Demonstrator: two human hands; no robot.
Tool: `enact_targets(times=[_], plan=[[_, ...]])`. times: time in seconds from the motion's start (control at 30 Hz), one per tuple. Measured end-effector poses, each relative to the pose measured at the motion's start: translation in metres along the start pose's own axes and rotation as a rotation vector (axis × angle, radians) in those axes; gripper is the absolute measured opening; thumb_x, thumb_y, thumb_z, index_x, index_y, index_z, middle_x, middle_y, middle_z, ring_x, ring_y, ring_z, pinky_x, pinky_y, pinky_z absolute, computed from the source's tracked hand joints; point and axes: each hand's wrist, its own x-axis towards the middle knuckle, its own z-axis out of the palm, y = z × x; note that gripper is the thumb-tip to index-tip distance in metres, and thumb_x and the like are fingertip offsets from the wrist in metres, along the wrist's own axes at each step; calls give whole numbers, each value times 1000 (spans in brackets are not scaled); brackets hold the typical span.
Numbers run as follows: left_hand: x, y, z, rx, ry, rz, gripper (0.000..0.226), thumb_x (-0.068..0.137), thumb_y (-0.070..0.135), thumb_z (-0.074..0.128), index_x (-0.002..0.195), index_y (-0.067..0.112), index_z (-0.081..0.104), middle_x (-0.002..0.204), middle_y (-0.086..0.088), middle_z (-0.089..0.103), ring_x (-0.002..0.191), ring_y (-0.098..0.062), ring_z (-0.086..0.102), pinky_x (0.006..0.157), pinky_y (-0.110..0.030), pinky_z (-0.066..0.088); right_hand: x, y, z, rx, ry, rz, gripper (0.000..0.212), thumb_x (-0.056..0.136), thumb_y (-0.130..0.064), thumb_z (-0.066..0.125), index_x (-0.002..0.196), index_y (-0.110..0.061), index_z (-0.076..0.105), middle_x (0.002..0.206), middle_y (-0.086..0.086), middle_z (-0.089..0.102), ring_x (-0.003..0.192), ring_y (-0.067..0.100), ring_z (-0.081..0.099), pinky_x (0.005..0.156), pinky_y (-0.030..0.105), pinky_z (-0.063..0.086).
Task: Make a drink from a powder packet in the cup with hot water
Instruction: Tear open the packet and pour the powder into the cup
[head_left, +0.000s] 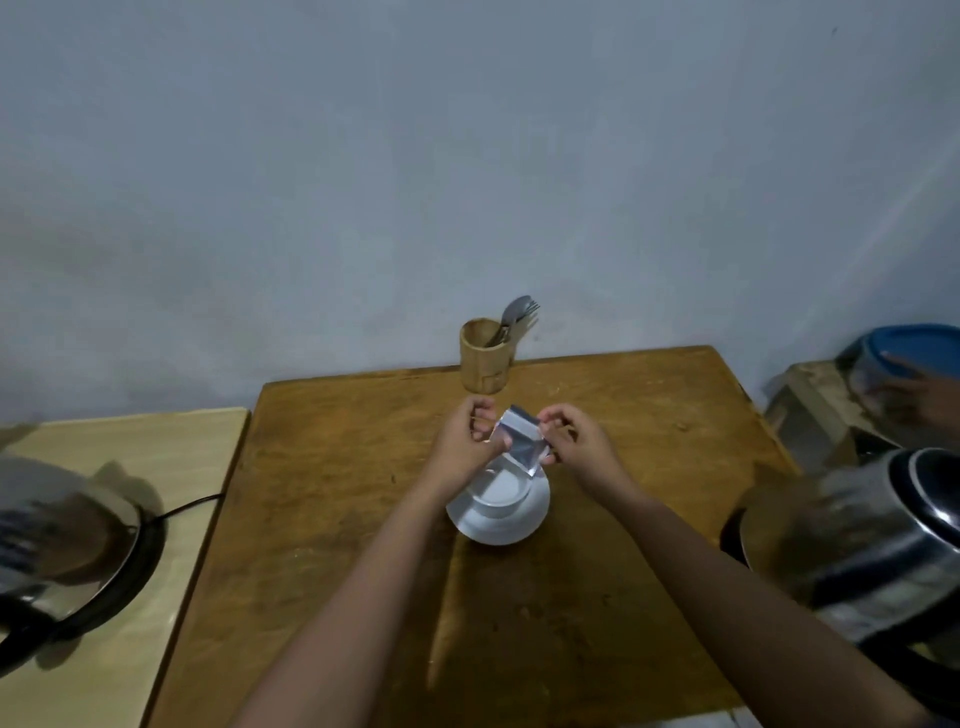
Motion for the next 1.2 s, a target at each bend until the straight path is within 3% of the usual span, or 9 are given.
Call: enact_targets(times=[0.1, 0.23, 0.37, 0.6, 0.7, 0.83, 0.93, 1.07, 1.2], plan=[[8, 1, 4, 168, -21, 51, 45, 74, 2, 71, 115, 12, 56, 103, -1, 53, 93, -13, 52, 84, -28, 48, 8, 1, -7, -301, -57, -84, 14, 95, -9, 48, 93, -16, 60, 89, 2, 58, 74, 15, 56, 65, 30, 50], [11, -2, 5, 328, -67, 106, 16, 79, 7, 66, 95, 7, 67, 86, -3, 58, 77, -13, 51, 63, -14, 41, 18, -5, -11, -600, -198, -202, 18, 93, -8, 47, 100, -8, 63, 100, 9, 56, 90, 21, 51, 77, 33, 44], [11, -9, 5, 332, -118, 42, 10, 82, 6, 63, 88, 5, 71, 77, -6, 60, 71, -13, 50, 64, -21, 41, 24, -18, -9, -765, -355, -249, 20, 92, -6, 45, 103, -6, 62, 108, 14, 56, 97, 27, 52, 83, 38, 45], [11, -25, 0, 198, 5, -19, 12, 79, 5, 68, 89, 1, 71, 66, 4, 57, 60, -4, 47, 52, -2, 40, 31, -30, -4, -809, -406, -278, 16, 88, -10, 53, 102, -13, 60, 101, 8, 62, 86, 19, 52, 71, 32, 43], [9, -29, 0, 72, 67, -64, 11, 79, 0, 67, 89, -3, 70, 67, 5, 58, 62, -5, 50, 53, -1, 43, 33, -34, -4, -826, -407, -246, 16, 87, -19, 59, 104, -17, 60, 94, 5, 65, 81, 19, 57, 68, 34, 46], [3, -29, -1, -17, 114, -84, 14, 79, 2, 67, 74, 14, 65, 66, 6, 58, 62, -3, 50, 54, -4, 45, 34, -38, -4, -885, -424, -195, 13, 88, -22, 59, 100, -19, 62, 91, 3, 65, 78, 18, 57, 72, 38, 51], [-4, -28, 0, 106, 62, -71, 21, 84, 7, 63, 69, 21, 58, 65, 5, 53, 61, -6, 47, 57, -12, 42, 31, -46, -3, -898, -441, -183, 14, 90, -17, 55, 101, -17, 65, 93, 4, 66, 80, 19, 60, 74, 37, 53], [-6, -19, -2, 436, -39, 1, 12, 87, 11, 55, 76, 15, 57, 66, 3, 51, 60, -9, 44, 54, -20, 33, 25, -59, -1, -976, -445, -260, 16, 91, -16, 55, 102, -16, 66, 95, 5, 67, 81, 19, 59, 70, 36, 51], [-4, -11, -8, 494, -70, 35, 10, 86, 10, 56, 87, 6, 64, 75, -3, 56, 71, -16, 49, 57, -22, 35, 21, -66, 3, -1050, -454, -344, 14, 89, -13, 55, 99, -15, 66, 93, 7, 67, 80, 21, 57, 60, 30, 42]])
